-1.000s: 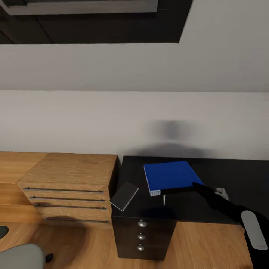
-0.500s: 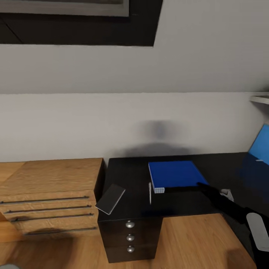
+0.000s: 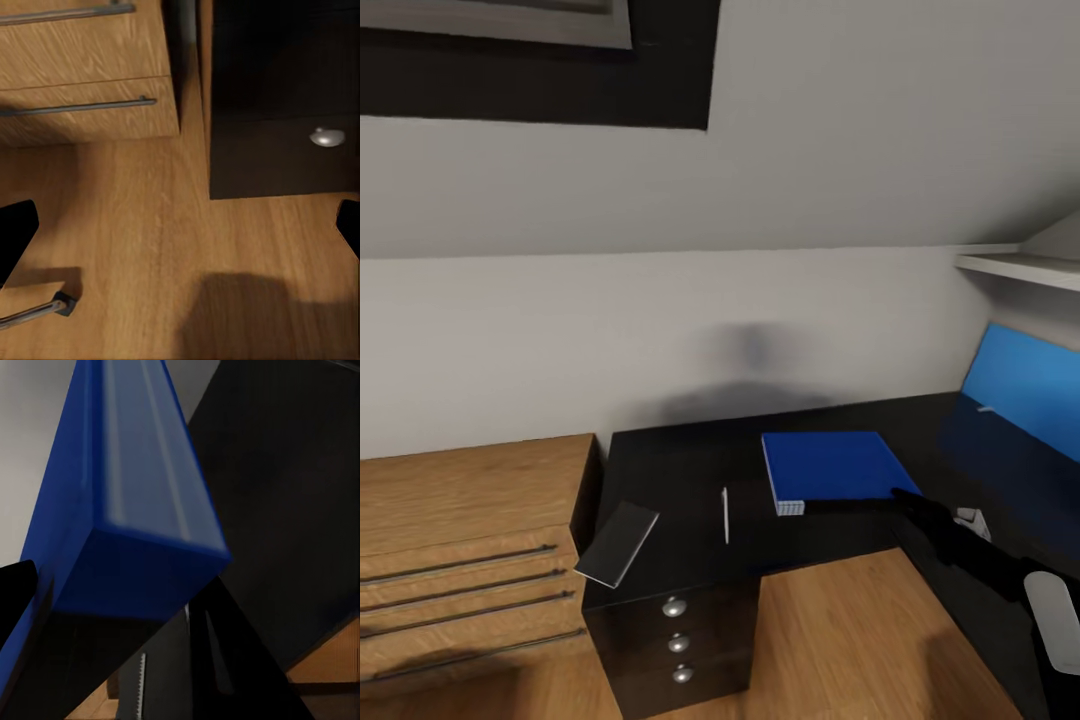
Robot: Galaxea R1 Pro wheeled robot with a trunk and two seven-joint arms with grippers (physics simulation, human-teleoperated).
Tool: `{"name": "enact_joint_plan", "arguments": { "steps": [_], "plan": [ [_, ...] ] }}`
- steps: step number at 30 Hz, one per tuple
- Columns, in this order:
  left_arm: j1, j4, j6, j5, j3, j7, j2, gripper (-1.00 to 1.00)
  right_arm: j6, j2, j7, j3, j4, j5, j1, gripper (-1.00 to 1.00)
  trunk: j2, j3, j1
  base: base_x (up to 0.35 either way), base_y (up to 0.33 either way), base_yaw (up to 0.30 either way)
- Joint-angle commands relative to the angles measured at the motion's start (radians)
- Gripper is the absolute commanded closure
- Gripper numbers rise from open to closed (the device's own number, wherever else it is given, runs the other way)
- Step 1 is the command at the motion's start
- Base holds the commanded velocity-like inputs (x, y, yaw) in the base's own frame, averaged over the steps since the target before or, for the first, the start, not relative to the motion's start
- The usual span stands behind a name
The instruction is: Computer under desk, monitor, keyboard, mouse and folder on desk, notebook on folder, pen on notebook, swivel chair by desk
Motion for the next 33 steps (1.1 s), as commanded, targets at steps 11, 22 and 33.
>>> {"name": "enact_joint_plan", "arguments": {
  "steps": [11, 22, 33],
  "plan": [
    [0.0, 0.0, -0.002, -0.011, 0.002, 0.009, 0.0, -1.0, 0.003, 0.001, 0.005, -0.002, 0.0, 0.003, -0.001, 1.0, -0.001, 0.003, 0.0, 0.0, 0.0, -0.268],
    [-0.001, 0.0, -0.002, -0.011, 0.002, 0.009, 0.0, -1.0, -0.004, 0.003, 0.003, -0.002, 0.001, 0.006, -0.001, 1.0, -0.001, 0.005, 0.0, 0.0, 0.0, -0.189],
    [0.0, 0.0, -0.001, -0.011, 0.002, 0.009, 0.0, -1.0, -0.009, 0.007, 0.006, -0.002, 0.031, 0.065, -0.001, 1.0, -0.001, 0.005, 0.0, 0.0, 0.0, -0.009]
  ]
}}
